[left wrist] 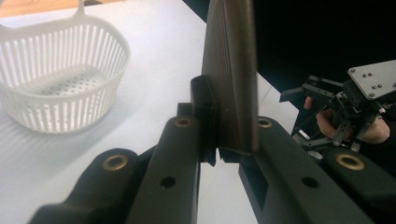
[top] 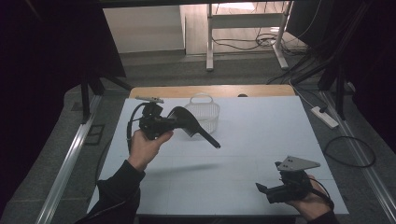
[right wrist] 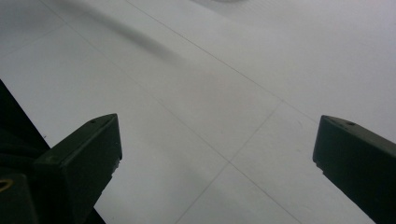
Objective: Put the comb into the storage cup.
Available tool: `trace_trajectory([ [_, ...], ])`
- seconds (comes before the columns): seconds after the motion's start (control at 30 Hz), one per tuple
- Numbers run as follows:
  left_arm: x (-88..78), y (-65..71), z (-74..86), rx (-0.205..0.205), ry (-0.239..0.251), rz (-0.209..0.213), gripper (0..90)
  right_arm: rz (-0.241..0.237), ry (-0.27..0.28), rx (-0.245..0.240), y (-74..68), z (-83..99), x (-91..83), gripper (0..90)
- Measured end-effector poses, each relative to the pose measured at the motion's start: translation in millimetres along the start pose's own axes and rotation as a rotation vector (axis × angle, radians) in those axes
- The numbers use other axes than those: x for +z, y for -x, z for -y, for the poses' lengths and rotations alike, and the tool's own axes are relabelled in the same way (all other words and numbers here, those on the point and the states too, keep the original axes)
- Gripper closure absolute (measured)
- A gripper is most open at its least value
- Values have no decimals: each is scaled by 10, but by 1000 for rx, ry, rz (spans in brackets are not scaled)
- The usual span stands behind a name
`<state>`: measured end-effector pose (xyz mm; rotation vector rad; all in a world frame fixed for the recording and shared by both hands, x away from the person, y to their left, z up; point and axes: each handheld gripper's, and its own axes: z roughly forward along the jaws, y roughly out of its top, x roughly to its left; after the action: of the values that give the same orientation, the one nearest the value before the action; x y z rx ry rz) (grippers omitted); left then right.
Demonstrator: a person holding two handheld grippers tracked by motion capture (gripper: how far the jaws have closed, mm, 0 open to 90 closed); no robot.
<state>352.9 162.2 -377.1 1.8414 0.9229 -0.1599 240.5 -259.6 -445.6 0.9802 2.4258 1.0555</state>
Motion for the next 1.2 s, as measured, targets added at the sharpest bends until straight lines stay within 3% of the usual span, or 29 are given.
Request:
trace_trajectory([
  [0.47,-41,-97,-193,-15,8,-31,873,26,-22,49,84,144,-95,4],
  [1.2,-124,-232,-496,-19,29,-105,872,106,-16,120,163,291,-358,8],
])
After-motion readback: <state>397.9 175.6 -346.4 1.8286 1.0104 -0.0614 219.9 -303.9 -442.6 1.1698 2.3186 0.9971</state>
